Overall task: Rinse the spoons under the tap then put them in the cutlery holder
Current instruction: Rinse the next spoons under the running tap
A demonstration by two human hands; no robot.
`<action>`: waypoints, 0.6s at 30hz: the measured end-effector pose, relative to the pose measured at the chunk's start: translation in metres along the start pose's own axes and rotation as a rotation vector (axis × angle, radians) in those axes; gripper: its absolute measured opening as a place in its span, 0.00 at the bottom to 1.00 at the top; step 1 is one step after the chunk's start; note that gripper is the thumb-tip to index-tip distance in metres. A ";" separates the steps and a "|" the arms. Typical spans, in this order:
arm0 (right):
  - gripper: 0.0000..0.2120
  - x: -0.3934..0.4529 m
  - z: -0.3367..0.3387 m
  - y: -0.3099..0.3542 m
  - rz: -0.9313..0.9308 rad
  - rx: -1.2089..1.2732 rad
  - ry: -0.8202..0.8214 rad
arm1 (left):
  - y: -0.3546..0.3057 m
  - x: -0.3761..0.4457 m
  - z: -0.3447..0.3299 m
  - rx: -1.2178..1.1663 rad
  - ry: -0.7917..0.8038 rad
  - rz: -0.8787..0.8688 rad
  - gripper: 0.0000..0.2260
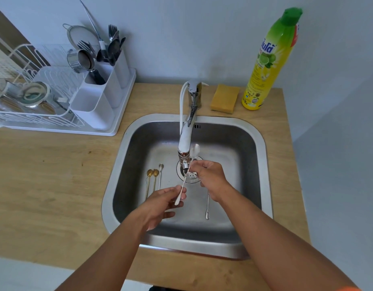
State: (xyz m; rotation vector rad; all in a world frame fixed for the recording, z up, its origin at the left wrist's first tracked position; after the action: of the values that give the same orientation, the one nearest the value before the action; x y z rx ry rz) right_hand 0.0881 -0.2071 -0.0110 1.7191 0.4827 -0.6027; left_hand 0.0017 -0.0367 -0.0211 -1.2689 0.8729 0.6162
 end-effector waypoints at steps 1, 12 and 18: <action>0.03 0.000 0.000 -0.002 -0.024 0.002 0.002 | 0.002 -0.001 0.003 -0.041 0.031 0.008 0.12; 0.03 -0.005 -0.008 -0.003 -0.028 0.027 0.062 | -0.012 0.008 -0.006 -0.097 -0.071 0.021 0.14; 0.07 -0.016 -0.015 -0.021 -0.063 0.049 0.158 | -0.022 0.007 -0.013 -0.149 -0.145 -0.050 0.13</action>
State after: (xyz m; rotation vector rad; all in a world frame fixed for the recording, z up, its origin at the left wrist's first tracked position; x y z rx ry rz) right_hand 0.0649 -0.1880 -0.0150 1.8120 0.6403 -0.5291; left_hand 0.0205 -0.0541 -0.0154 -1.3577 0.6828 0.7346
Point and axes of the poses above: each hand's wrist, its own x-axis towards the middle knuckle, its own z-axis out of the back of the hand, y = z × x, the point moved 5 cm from there along x, towards the middle knuckle, and after that the axes turned 14 degrees about x, right-handed, at the moved point
